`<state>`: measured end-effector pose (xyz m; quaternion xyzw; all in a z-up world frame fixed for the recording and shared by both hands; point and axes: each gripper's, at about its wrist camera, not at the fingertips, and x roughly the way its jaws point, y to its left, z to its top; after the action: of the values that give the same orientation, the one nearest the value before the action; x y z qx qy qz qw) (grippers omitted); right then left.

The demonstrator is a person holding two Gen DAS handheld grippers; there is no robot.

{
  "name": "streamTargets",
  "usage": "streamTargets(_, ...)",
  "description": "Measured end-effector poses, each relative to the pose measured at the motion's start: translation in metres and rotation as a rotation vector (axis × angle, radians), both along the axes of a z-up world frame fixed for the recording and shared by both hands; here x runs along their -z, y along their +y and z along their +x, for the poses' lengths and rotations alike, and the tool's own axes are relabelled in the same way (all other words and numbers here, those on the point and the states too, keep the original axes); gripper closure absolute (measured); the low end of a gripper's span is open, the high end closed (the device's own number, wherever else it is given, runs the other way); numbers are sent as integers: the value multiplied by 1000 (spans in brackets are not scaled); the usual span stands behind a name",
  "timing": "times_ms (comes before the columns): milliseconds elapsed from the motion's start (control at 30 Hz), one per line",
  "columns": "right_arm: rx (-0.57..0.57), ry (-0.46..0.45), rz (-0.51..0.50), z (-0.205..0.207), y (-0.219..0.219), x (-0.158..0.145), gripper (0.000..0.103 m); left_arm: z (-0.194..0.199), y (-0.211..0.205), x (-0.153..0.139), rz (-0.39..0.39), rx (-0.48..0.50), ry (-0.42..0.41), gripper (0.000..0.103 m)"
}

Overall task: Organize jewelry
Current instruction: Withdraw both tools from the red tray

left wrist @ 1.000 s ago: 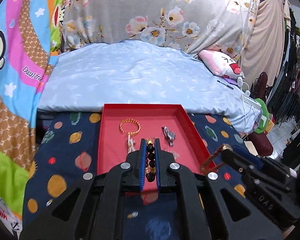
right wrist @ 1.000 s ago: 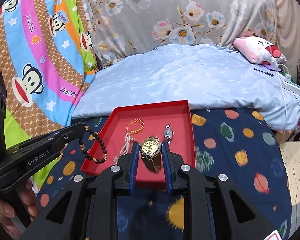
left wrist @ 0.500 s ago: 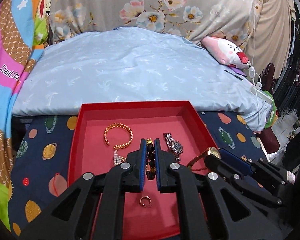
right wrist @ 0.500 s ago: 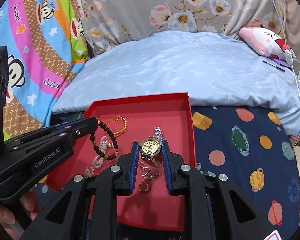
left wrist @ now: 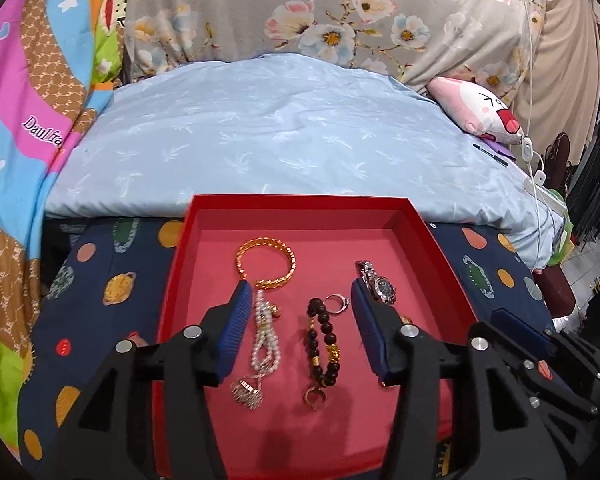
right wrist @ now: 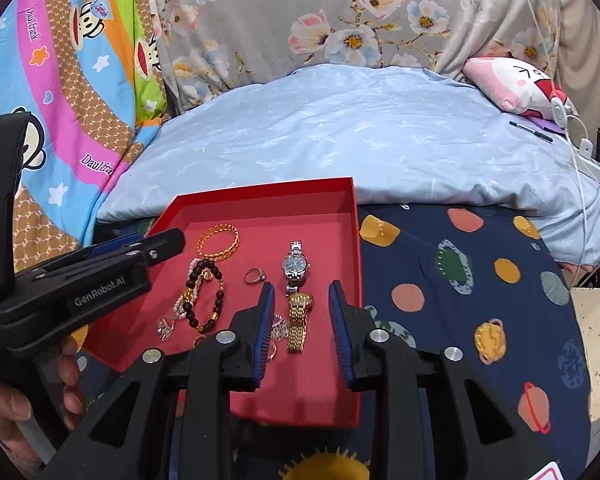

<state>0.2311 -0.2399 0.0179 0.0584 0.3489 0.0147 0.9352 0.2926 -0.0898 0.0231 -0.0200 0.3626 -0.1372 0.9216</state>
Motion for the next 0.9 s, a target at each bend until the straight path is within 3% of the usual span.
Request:
streamTargets(133, 5, -2, -5, -28, 4, -9, 67, -26, 16, -11, 44, -30, -22, 46)
streamTargets(367, 7, -6, -20, -78, 23, -13, 56, -77, 40, -15, 92, -65, -27, 45)
streamTargets(633, 7, 19, 11, -115, 41, -4, 54, -117, 54, 4, 89, -83, 35, 41)
streamTargets(900, 38, 26, -13, -127, 55, 5, 38, -134, 52, 21, 93, -104, 69, 34)
